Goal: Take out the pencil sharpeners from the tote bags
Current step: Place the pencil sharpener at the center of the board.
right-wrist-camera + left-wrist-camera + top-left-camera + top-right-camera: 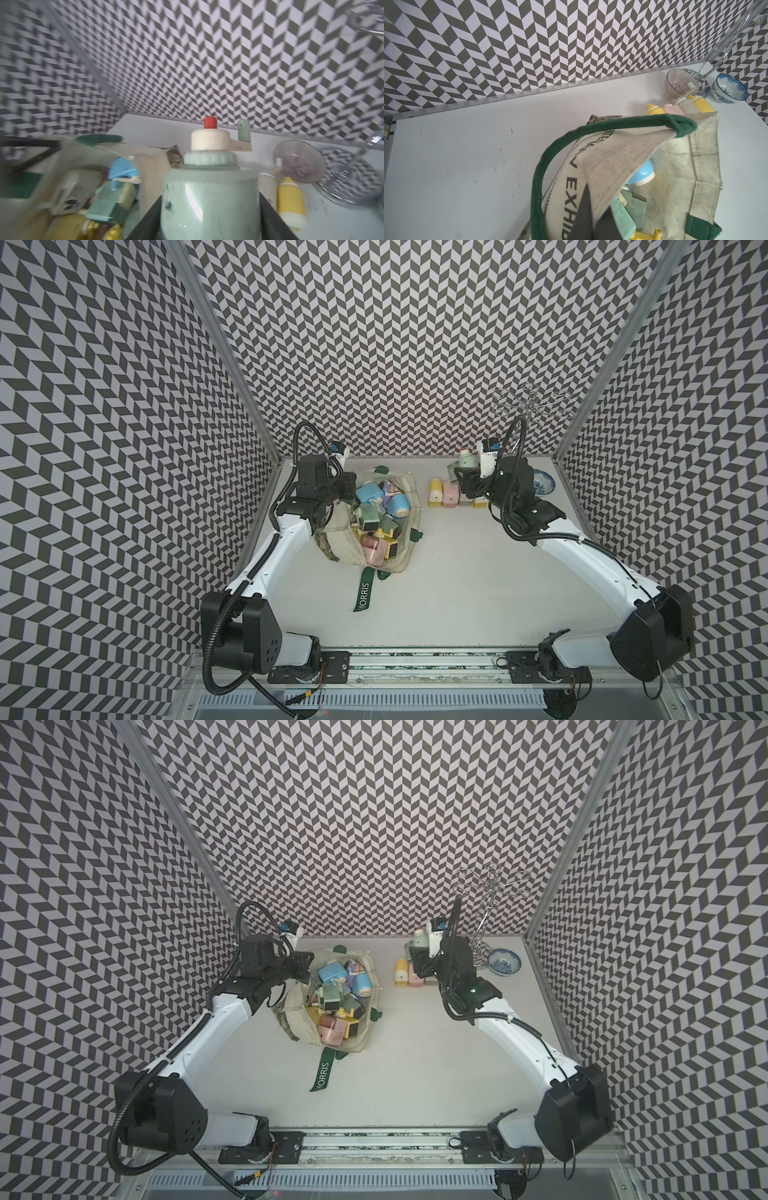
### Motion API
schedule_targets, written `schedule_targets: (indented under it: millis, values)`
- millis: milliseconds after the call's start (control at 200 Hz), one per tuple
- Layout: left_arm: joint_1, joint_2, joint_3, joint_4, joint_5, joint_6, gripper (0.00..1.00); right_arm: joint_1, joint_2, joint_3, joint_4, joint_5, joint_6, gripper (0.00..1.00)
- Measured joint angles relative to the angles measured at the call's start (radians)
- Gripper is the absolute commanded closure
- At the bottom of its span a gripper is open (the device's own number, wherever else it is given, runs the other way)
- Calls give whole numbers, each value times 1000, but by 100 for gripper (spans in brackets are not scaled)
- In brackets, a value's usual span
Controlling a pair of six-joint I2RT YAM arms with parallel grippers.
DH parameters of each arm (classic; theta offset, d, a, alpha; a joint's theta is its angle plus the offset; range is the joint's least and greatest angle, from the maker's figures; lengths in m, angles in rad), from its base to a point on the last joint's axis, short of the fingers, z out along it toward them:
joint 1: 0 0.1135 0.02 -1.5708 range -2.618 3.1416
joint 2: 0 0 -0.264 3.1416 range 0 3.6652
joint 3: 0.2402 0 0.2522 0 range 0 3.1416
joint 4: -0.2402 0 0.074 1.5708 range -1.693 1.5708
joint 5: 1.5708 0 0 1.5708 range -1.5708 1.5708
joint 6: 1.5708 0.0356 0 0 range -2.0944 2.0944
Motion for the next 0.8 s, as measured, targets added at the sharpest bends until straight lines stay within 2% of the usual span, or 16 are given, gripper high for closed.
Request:
schedule_targets:
  millis: [220,386,591,801]
  values:
    - [0,0,0,0,0,0,100,-160,54,-43,-15,127,-13,68]
    - [0,0,0,0,0,0,100,-246,137,-101,30,165,-16,67]
    - [0,0,0,0,-1,0,100,-304,275,-117,66,158,-20,67]
    - [0,0,0,0,-1,0,100,-330,451,-15,74,103,-47,68]
